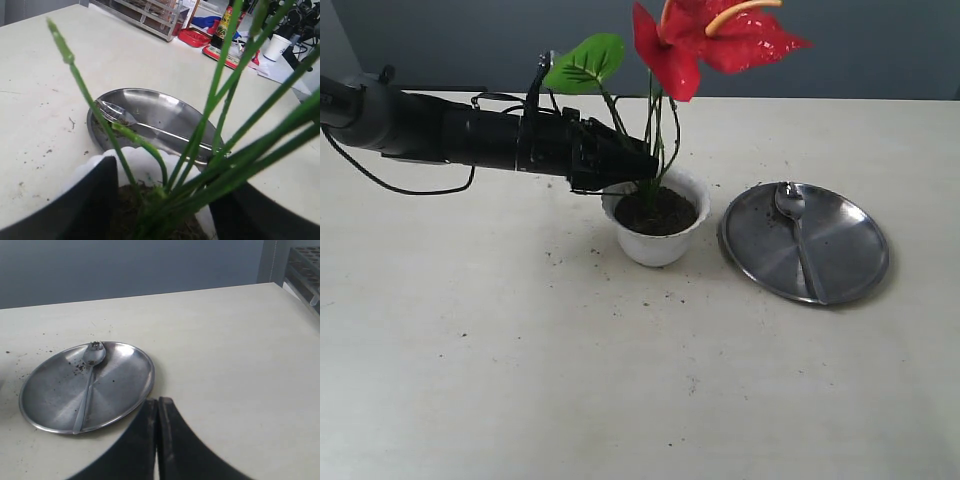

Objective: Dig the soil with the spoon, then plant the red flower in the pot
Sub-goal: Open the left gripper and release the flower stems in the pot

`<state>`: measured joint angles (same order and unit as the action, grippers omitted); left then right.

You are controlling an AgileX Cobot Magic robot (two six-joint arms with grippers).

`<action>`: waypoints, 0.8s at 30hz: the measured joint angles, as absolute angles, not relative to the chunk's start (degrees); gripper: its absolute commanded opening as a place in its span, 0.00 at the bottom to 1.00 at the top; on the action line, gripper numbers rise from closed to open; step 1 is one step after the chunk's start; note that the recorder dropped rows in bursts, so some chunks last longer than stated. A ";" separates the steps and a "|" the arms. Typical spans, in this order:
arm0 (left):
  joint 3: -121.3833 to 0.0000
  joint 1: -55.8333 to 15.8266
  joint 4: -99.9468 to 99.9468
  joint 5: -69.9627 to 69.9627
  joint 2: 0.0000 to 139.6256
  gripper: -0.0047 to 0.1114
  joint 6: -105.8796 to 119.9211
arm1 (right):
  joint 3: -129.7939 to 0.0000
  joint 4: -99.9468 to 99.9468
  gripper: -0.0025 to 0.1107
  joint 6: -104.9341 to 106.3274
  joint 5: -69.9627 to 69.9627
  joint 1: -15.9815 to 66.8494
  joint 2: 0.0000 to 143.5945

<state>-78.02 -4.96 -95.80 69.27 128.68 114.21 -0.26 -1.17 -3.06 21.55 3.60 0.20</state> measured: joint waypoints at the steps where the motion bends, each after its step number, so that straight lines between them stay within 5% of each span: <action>1: -78.02 -4.96 -95.80 69.27 128.68 0.50 114.21 | -0.26 -1.17 0.02 -3.06 21.55 3.60 0.20; 24: -78.02 -3.18 -93.76 69.27 127.09 0.50 113.16 | -0.26 -1.17 0.02 -3.06 21.55 3.60 0.20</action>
